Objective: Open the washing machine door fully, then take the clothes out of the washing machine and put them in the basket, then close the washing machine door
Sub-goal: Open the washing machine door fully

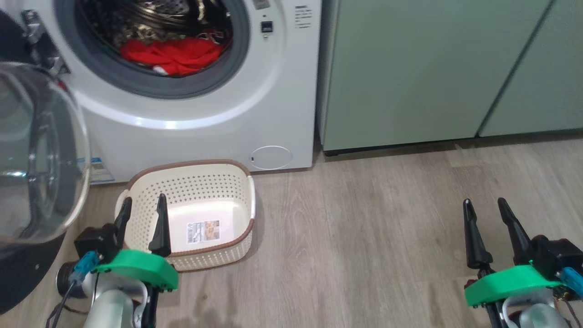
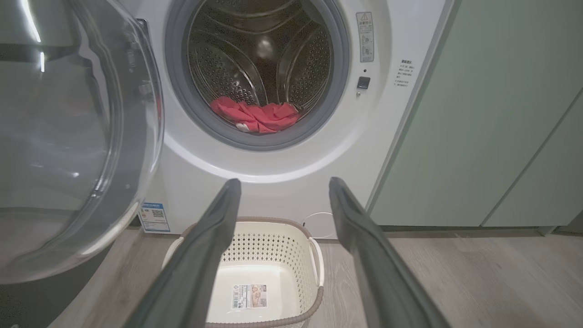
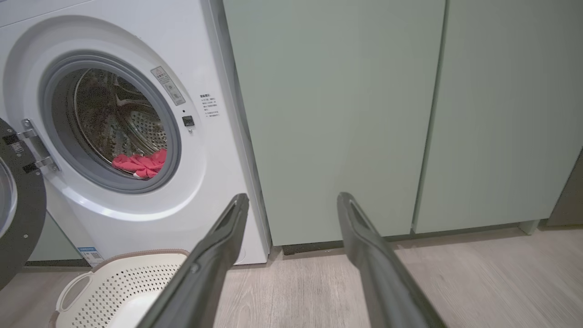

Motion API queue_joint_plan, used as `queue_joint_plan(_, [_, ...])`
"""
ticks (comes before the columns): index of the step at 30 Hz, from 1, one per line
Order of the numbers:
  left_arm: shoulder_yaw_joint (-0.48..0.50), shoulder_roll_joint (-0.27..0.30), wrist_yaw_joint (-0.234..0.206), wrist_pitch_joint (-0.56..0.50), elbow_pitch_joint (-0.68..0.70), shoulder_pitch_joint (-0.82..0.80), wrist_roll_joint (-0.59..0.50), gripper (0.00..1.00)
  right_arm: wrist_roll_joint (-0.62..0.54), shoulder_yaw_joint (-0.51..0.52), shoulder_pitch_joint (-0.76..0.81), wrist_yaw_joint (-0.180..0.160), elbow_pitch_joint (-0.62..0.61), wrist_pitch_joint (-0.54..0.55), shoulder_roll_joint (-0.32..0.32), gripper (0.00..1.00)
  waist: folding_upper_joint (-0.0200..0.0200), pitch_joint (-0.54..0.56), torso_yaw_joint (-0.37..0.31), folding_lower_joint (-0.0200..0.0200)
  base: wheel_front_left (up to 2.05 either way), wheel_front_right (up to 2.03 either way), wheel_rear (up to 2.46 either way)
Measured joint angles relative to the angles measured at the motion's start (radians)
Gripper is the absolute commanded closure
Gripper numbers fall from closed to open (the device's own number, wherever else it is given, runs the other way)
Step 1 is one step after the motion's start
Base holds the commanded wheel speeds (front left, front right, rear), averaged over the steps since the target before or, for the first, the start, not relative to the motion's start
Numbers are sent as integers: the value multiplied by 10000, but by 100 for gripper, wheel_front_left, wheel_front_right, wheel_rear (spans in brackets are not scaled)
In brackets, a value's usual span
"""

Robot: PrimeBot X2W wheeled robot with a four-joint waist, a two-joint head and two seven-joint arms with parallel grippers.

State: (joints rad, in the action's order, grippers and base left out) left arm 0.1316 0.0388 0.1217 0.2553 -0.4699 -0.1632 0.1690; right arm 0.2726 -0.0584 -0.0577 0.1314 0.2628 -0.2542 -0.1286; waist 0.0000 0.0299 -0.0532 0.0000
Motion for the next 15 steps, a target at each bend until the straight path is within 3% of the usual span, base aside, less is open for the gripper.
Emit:
queue_joint_plan(5, [-2, -13, -86, 0, 61, 20, 150, 0, 2, -6, 28, 0, -27, 0, 0, 0, 0, -8, -284, 0, 0, 0, 0])
queue_joint_plan(15, [56, -13, -180, 0, 121, 189, 148, 0, 2, -263, 22, 0, -38, 0, -6, 0, 0, 107, -137, 0, 0, 0, 0])
